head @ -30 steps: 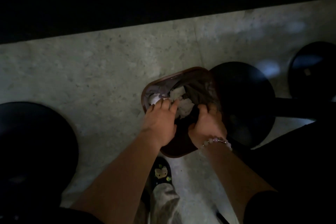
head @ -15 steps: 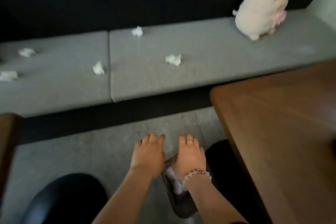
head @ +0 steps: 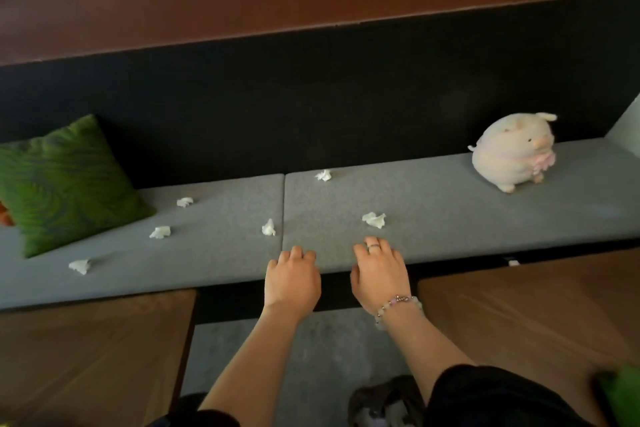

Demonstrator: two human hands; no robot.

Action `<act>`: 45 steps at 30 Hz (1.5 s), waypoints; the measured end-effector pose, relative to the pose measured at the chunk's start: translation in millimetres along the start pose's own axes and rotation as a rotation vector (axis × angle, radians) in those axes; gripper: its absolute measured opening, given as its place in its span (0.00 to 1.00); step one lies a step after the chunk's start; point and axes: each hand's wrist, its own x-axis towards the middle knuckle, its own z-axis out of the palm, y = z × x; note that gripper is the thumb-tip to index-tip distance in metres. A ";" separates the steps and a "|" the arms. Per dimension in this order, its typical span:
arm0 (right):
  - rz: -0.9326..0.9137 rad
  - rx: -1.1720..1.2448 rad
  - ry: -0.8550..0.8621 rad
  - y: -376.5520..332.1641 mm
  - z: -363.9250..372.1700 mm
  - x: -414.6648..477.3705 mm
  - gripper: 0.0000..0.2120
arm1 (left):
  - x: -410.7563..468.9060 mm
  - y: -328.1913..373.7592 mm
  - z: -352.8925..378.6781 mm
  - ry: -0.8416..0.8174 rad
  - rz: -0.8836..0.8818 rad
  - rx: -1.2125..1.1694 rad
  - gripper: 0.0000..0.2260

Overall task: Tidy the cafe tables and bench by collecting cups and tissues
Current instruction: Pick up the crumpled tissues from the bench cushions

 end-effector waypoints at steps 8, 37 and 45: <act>0.019 -0.044 0.068 -8.1 -9.4 76.6 0.15 | 78.6 -17.8 -20.8 0.121 0.031 -0.027 0.15; 0.118 -0.146 0.034 -74.8 13.3 293.8 0.16 | 282.6 -147.9 -30.4 0.109 0.073 -0.075 0.17; 0.120 -0.165 -0.054 -61.3 37.2 317.1 0.16 | 306.5 -168.8 -3.0 0.036 0.006 -0.104 0.16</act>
